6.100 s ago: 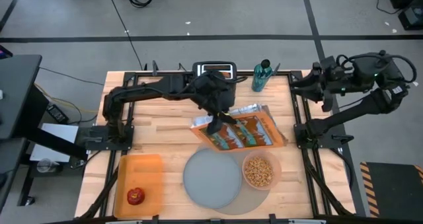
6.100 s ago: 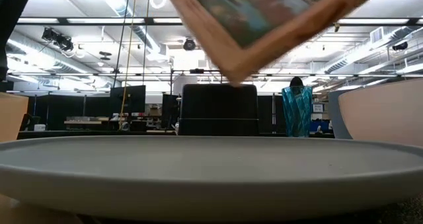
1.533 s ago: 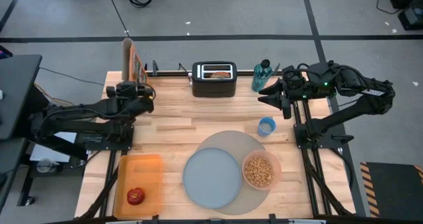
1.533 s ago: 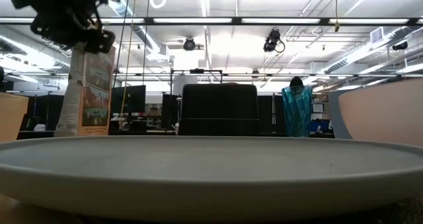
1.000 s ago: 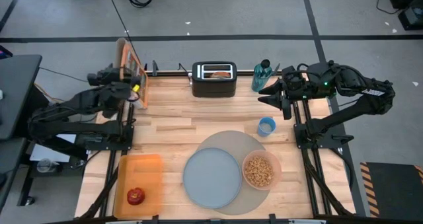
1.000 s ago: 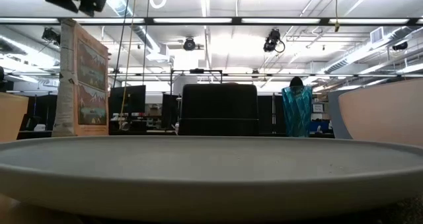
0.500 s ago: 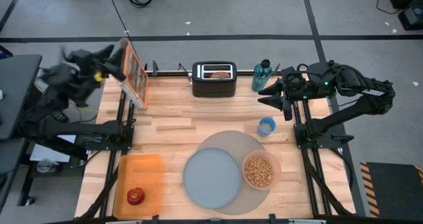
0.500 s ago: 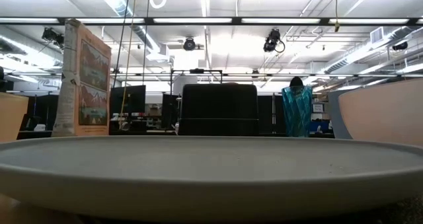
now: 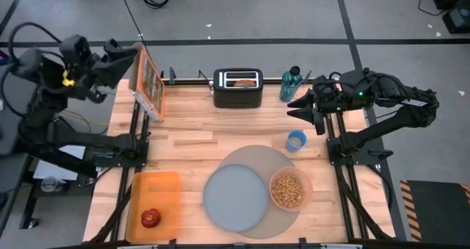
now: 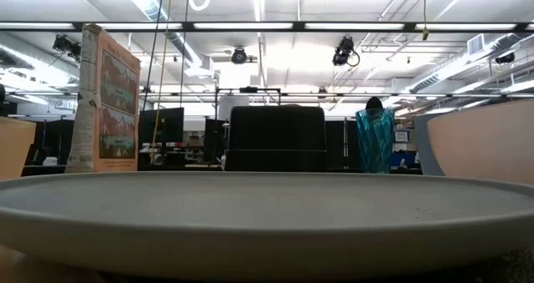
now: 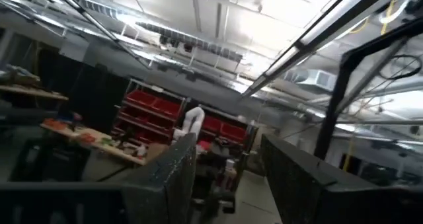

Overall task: Arrange a breakfast setting
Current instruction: Put the bagel bread on the blue plate

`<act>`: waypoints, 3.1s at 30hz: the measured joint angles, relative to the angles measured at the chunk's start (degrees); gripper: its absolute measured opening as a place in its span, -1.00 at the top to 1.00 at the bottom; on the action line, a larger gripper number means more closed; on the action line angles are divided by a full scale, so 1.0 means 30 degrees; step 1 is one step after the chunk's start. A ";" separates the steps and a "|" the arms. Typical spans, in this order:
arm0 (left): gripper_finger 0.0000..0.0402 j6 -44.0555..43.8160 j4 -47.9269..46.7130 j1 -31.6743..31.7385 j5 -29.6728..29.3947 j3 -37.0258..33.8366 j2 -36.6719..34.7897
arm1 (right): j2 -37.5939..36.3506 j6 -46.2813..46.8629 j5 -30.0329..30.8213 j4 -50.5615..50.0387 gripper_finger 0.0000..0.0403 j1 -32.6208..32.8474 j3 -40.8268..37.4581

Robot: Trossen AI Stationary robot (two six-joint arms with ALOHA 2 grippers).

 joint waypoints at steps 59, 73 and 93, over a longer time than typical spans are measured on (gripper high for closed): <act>0.12 -0.2799 -1.3932 -0.2937 0.0403 0.4751 0.5624 | 0.0395 -0.1598 -0.2275 -0.1307 0.23 -0.1362 0.0015; 0.12 -0.4561 -1.5191 -0.4466 -0.1288 0.4756 0.7601 | 0.0393 -0.2286 -0.2275 -0.0483 0.23 -0.1362 0.0015; 0.12 -0.1804 -1.1670 -0.4747 -0.0678 0.4744 1.2824 | 0.4710 -0.6226 -0.4196 0.0165 0.25 -0.4449 -0.0016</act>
